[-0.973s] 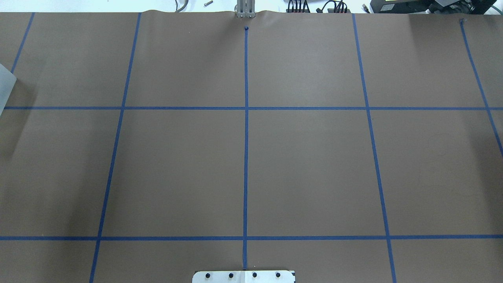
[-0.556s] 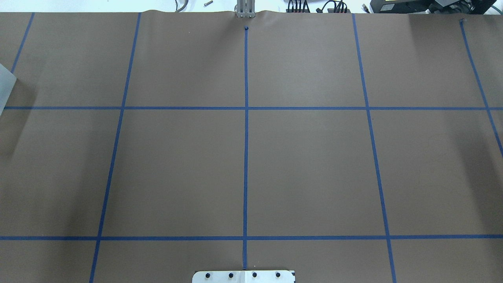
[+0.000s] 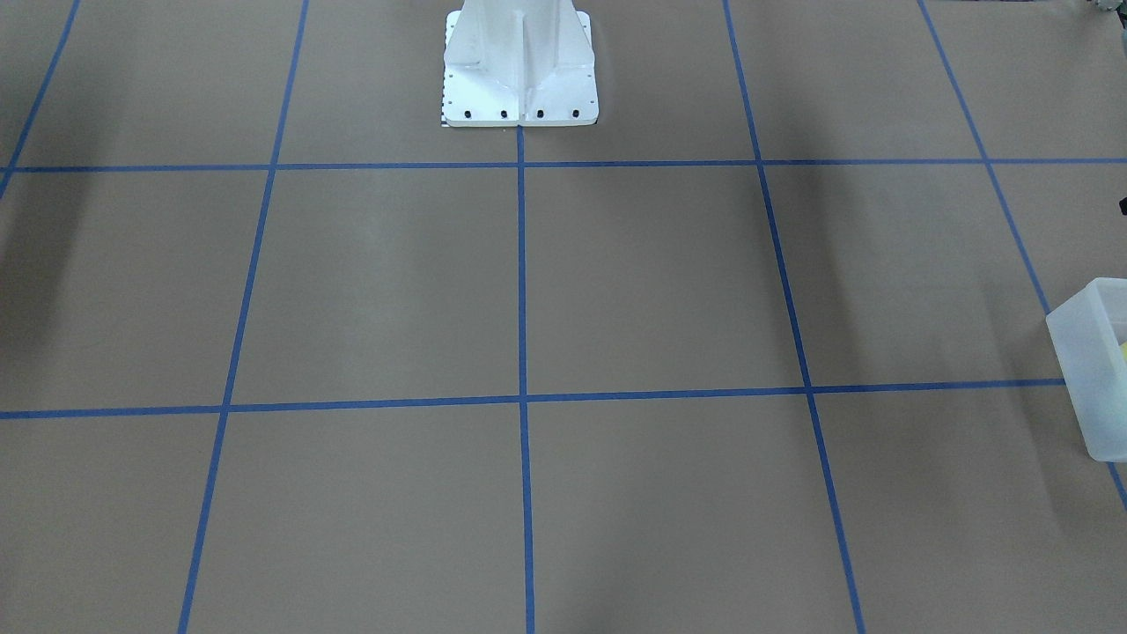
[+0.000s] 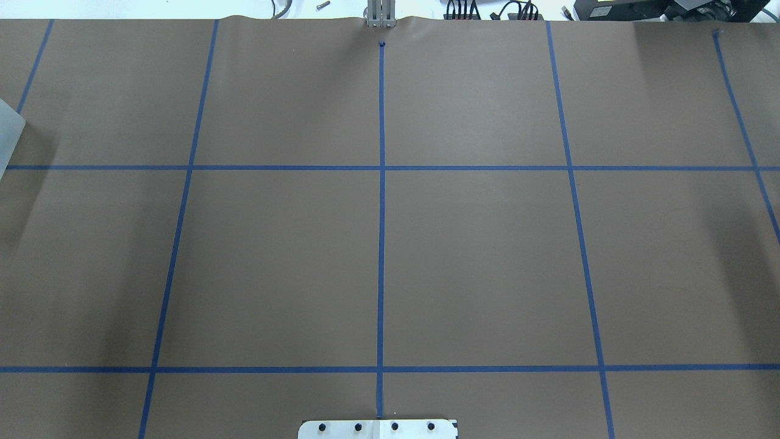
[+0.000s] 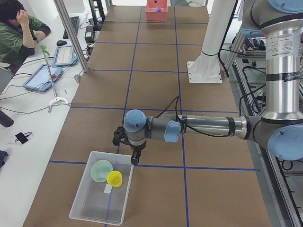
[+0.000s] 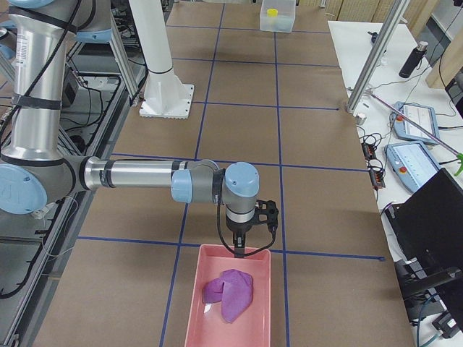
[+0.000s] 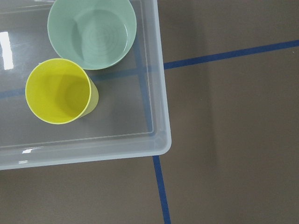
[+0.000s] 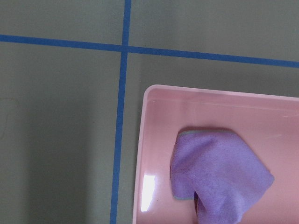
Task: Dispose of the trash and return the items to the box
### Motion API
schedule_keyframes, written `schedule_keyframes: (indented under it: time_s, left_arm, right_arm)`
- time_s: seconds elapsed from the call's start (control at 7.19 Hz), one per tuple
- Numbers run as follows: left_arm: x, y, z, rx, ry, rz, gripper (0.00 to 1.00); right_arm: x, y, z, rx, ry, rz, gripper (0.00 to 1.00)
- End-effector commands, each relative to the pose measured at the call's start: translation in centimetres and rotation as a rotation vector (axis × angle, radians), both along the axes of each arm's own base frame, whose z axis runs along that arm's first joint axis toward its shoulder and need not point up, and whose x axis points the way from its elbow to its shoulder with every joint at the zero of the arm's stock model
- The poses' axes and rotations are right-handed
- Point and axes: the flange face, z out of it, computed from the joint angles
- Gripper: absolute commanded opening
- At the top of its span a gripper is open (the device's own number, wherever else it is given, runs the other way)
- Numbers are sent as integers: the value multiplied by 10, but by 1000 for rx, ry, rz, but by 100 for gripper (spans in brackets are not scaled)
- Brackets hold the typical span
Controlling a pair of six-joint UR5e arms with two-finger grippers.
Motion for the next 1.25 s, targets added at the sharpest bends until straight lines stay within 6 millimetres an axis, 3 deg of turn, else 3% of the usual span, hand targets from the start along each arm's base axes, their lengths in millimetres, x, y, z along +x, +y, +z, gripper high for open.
schedule_keyframes:
  time_s: [0.0,1.11]
  left_arm:
    - [0,1,2,-3,0,-1,99]
    - [0,1,3,-5,0,-1,99]
  right_arm:
    - [1,-13,-14,36,10,-2,100]
    - [-1,-13,-22,48,-10,-3,100]
